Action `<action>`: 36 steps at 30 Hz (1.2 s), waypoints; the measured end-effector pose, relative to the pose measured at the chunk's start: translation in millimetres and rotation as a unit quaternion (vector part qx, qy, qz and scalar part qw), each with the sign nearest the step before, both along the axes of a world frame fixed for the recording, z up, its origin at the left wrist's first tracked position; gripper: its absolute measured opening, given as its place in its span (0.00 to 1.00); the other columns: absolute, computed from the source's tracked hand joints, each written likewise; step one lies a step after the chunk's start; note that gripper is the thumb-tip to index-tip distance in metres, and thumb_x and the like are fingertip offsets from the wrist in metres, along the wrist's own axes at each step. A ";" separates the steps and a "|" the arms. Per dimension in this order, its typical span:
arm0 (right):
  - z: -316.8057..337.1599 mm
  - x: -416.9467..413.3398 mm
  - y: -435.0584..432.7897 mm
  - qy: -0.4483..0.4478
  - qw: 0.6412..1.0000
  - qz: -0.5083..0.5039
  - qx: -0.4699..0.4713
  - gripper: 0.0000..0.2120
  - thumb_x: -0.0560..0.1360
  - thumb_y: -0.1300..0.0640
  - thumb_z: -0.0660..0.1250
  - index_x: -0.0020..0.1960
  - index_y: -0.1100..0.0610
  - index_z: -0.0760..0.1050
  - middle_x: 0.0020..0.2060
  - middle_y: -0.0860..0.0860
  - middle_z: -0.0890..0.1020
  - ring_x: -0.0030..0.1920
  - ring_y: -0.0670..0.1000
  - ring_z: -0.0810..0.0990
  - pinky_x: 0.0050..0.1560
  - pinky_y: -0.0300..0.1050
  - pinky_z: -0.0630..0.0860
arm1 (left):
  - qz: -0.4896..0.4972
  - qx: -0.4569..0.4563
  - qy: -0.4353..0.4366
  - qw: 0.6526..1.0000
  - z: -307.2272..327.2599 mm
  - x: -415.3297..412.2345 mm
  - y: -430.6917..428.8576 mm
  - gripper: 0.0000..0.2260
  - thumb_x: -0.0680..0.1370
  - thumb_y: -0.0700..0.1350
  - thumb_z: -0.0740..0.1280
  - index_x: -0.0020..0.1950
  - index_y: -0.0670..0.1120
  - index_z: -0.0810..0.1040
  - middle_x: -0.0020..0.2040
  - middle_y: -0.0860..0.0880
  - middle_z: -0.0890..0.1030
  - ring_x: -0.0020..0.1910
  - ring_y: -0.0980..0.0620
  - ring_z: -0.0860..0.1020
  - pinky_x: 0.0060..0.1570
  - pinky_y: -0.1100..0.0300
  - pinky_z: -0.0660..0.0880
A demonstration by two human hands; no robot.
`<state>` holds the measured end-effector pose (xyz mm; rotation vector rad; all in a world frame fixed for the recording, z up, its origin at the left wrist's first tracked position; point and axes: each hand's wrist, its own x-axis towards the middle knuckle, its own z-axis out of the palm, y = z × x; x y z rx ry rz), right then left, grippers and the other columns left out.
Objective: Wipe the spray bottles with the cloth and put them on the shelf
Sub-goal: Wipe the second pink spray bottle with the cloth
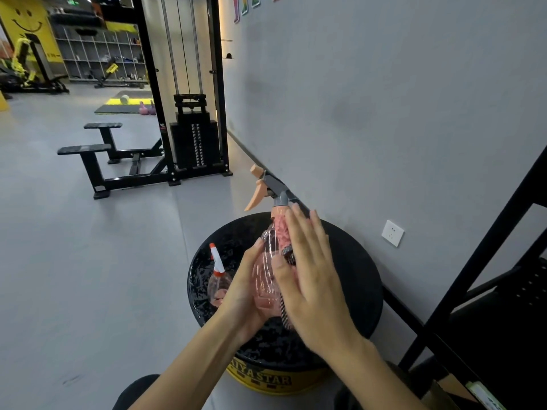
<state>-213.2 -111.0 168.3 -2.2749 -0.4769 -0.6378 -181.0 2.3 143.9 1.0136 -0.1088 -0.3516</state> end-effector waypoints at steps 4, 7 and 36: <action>-16.7 -15.6 2.9 -0.011 1.000 -0.005 -0.008 0.29 0.82 0.44 0.47 0.79 0.49 0.43 0.78 0.39 0.44 0.78 0.44 0.39 0.77 0.52 0.48 | 0.017 -0.009 -0.010 1.000 0.3 1.4 2.7 0.20 0.74 0.64 0.63 0.52 0.51 0.85 0.54 0.46 0.84 0.51 0.47 0.82 0.56 0.49 0.76; -16.5 -10.6 2.6 -0.012 1.000 -0.007 0.003 0.28 0.82 0.43 0.46 0.79 0.49 0.46 0.78 0.39 0.47 0.78 0.44 0.41 0.77 0.51 0.50 | 0.008 0.001 0.002 1.000 -1.2 1.4 1.6 0.22 0.73 0.63 0.66 0.57 0.49 0.83 0.57 0.43 0.82 0.55 0.44 0.80 0.57 0.49 0.76; 31.9 35.5 -7.9 -0.099 0.989 0.015 0.112 0.22 0.82 0.52 0.52 0.75 0.57 0.64 0.75 0.50 0.65 0.77 0.44 0.54 0.74 0.32 0.53 | -0.022 0.020 0.011 0.999 1.9 -5.7 -2.7 0.21 0.77 0.62 0.56 0.41 0.54 0.86 0.44 0.47 0.86 0.43 0.46 0.85 0.46 0.45 0.81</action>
